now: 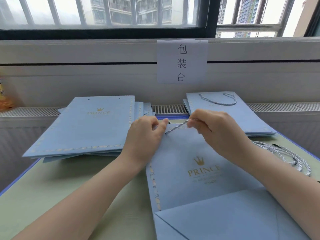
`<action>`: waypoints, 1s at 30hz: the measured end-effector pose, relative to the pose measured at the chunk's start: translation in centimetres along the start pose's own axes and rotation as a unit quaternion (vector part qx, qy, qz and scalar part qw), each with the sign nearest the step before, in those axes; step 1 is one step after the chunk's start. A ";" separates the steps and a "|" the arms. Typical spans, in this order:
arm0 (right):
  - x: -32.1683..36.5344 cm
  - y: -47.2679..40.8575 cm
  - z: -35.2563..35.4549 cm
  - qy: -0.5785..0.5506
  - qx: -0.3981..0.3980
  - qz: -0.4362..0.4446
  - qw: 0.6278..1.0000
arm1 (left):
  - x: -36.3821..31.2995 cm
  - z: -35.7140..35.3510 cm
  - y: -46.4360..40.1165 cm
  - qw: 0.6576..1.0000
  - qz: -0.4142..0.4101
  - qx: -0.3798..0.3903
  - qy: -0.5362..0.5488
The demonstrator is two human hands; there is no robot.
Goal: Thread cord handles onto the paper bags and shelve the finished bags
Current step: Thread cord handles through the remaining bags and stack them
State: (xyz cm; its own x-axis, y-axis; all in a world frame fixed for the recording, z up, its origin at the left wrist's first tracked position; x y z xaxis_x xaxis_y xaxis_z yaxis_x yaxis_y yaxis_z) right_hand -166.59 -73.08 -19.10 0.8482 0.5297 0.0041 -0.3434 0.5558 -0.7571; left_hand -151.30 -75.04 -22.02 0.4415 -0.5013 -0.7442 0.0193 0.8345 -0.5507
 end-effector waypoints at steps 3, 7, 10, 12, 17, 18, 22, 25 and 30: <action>-2.1 -0.1 2.3 0.021 -0.065 -0.070 0.995 | 1.1 -0.6 0.1 0.998 0.028 0.024 -0.059; -4.5 -0.3 3.0 -0.111 -0.070 -0.171 0.976 | -1.3 -1.9 1.1 0.985 -0.102 0.042 -0.129; -3.8 -0.3 2.6 -0.131 -0.047 -0.170 0.975 | -4.7 -3.4 2.5 0.970 -0.217 0.084 -0.071; -3.4 -0.3 1.9 -0.097 -0.023 -0.163 0.982 | -5.5 -3.9 3.3 0.963 -0.246 0.086 -0.068; -5.5 0.3 0.1 -0.014 0.049 -0.194 0.980 | -3.4 -2.1 2.2 0.990 -0.122 0.038 0.051; -6.1 0.6 -0.5 -0.015 0.072 -0.210 0.975 | -2.9 -2.0 2.0 0.992 -0.094 0.035 0.070; -8.0 1.8 -1.9 0.043 0.162 -0.273 0.947 | -1.6 -2.5 1.8 0.996 -0.045 0.056 0.048; -8.9 2.1 -0.5 0.160 0.157 -0.298 0.928 | -1.2 -2.4 1.7 0.998 -0.048 0.035 0.036; -10.5 1.8 0.3 -0.035 0.093 -0.354 0.930 | -1.6 -2.5 1.8 0.994 -0.099 0.029 -0.036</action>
State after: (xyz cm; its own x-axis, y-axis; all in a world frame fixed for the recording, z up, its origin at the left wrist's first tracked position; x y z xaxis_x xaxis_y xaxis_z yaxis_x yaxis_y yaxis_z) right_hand -176.19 -77.44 -20.33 0.8622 0.0256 0.5059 0.2214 0.8792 -0.4218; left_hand -154.22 -73.30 -22.82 0.4864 -0.6407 -0.5941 0.1626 0.7344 -0.6589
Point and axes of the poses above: each hand's wrist, its own y-axis away from the middle knuckle, its own z-axis out of the back of the hand, x = y × z, the point moved 10 cm from there along -y, towards the middle knuckle, and after that the axes turned 14 degrees about y, right-handed, at the moved point
